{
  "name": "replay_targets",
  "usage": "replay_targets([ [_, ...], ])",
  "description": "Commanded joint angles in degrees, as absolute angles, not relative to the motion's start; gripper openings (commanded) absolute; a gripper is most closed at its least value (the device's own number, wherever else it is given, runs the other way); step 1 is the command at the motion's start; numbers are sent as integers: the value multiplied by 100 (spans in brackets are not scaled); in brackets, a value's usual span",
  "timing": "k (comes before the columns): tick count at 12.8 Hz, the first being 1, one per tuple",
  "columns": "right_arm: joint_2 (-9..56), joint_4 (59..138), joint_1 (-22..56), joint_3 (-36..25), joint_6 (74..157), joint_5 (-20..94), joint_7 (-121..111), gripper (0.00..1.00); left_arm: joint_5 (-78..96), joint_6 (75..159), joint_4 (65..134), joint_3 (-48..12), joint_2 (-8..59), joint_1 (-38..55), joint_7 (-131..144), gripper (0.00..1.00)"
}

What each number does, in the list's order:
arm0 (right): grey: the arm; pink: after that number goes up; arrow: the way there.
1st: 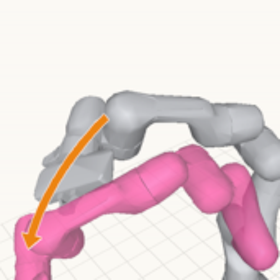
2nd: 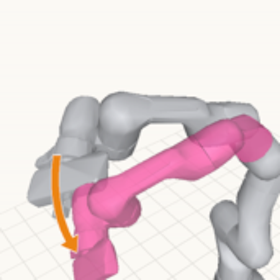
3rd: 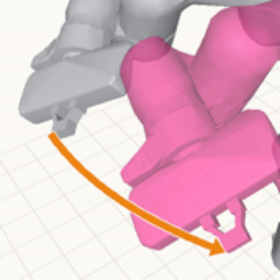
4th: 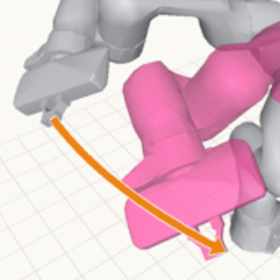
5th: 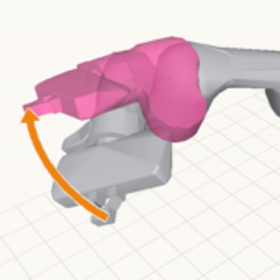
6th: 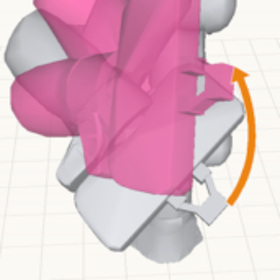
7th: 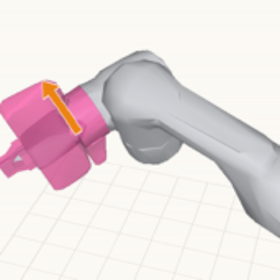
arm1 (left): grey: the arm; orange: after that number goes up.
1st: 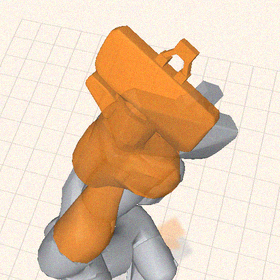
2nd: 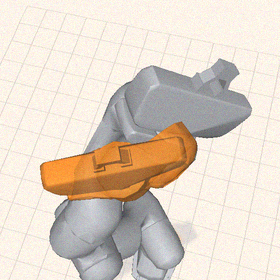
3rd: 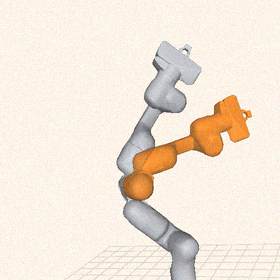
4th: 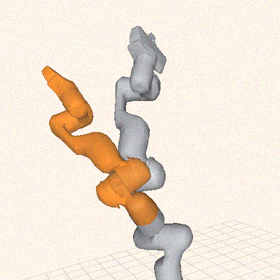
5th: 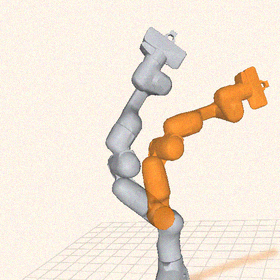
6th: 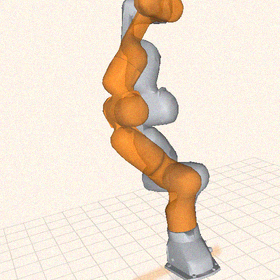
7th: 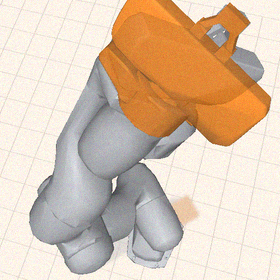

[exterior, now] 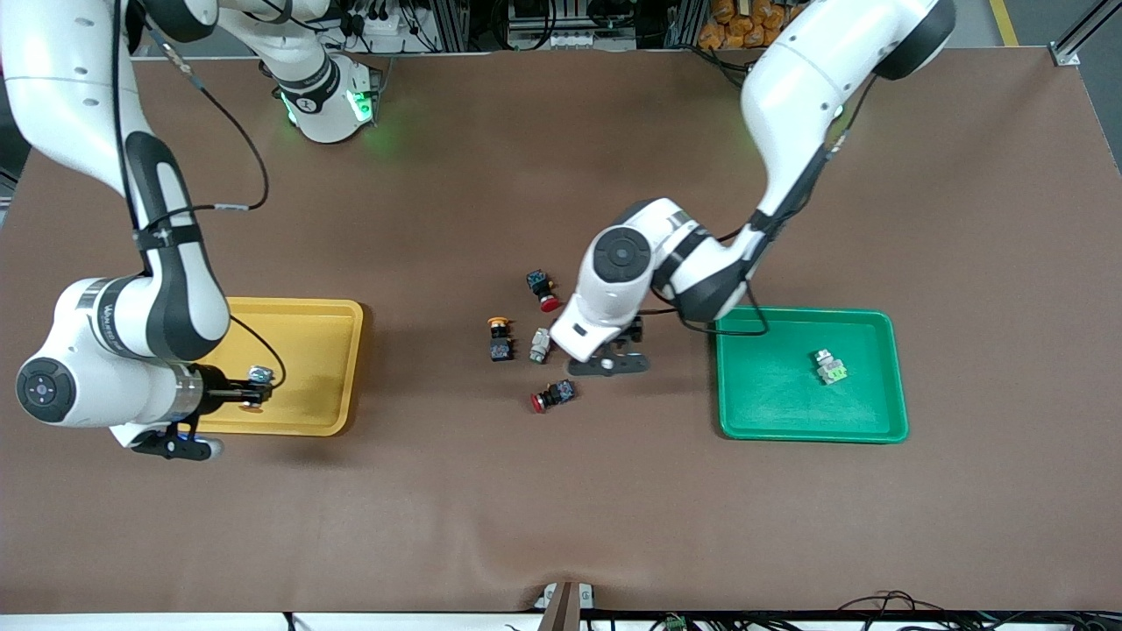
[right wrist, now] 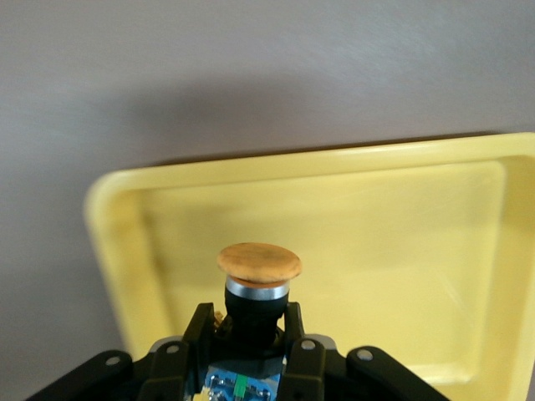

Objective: Place green and yellow buttons in trays

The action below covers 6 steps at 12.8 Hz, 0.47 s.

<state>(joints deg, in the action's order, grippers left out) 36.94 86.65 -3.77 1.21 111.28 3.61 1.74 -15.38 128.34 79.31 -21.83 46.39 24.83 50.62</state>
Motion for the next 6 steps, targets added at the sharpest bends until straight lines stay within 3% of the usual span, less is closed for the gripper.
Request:
replay_targets([
  [1, 3410, 9639, -903, 263, 11766, 369, -839, 0, -1679, 13173, 7419, -1822, 5009, 2995, 4783, 100],
  [3, 3419, 9887, -1177, 264, 12005, 675, -1473, 0, -1670, 13359, 7418, -1303, 5080, 3470, 4414, 100],
  [6, 3629, 9905, -1669, 255, 12173, 1087, -2380, 3, -1670, 13717, 7427, -1257, 5343, 3594, 4359, 100],
])
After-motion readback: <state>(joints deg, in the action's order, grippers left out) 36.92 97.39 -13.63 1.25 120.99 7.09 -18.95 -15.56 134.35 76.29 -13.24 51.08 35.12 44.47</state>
